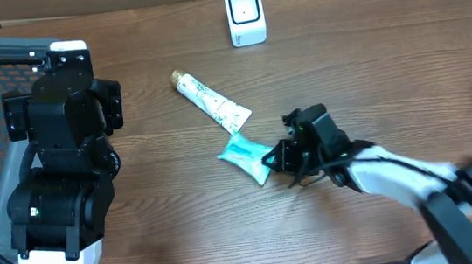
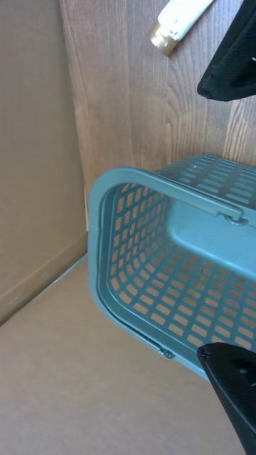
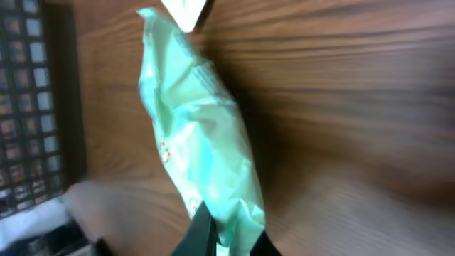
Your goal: Scan the item barcode
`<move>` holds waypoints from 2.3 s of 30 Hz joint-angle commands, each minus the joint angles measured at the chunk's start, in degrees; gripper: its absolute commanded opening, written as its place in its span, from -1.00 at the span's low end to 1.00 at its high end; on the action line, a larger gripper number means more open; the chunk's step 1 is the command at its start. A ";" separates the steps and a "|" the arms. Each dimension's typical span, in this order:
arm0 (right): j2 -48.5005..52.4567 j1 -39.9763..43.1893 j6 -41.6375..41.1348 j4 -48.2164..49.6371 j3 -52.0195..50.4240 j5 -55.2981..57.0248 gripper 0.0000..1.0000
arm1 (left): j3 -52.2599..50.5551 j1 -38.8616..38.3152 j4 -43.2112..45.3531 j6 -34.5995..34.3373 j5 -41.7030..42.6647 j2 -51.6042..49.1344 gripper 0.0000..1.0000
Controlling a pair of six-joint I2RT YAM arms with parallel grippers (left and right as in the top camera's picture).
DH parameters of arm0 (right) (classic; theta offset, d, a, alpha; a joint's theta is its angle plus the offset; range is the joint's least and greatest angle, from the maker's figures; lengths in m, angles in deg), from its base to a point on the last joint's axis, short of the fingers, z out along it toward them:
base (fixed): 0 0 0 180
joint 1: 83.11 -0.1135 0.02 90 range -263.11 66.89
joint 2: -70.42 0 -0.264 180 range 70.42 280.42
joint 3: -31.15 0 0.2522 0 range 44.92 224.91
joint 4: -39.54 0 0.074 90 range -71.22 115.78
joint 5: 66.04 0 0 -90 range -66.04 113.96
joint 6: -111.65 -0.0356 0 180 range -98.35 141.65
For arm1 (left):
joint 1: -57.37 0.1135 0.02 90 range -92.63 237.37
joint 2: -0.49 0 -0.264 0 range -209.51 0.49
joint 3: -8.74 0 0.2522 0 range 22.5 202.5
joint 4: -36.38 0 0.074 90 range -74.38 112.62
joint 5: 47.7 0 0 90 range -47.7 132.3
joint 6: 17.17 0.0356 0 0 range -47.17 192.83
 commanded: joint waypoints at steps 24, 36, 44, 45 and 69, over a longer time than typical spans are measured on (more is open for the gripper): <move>-11.56 -6.78 12.17 -28.46 2.16 72.15 -0.92 | 0.11 -0.02 0.26 0.46 0.09 -0.11 0.99; 4.22 -25.16 18.16 -26.10 2.71 70.55 -0.92 | 0.11 -0.02 0.26 0.46 0.09 -0.11 0.99; 4.20 -38.82 18.05 -26.27 5.79 68.98 0.40 | 0.11 -0.02 0.26 0.46 0.09 -0.11 0.99; 4.20 -39.74 17.92 -26.43 6.23 69.07 0.99 | 0.11 -0.02 0.26 0.46 0.09 -0.11 0.99; -15.34 -3.13 11.54 -53.57 33.53 26.10 1.00 | 0.11 -0.02 0.26 0.46 0.09 -0.11 0.99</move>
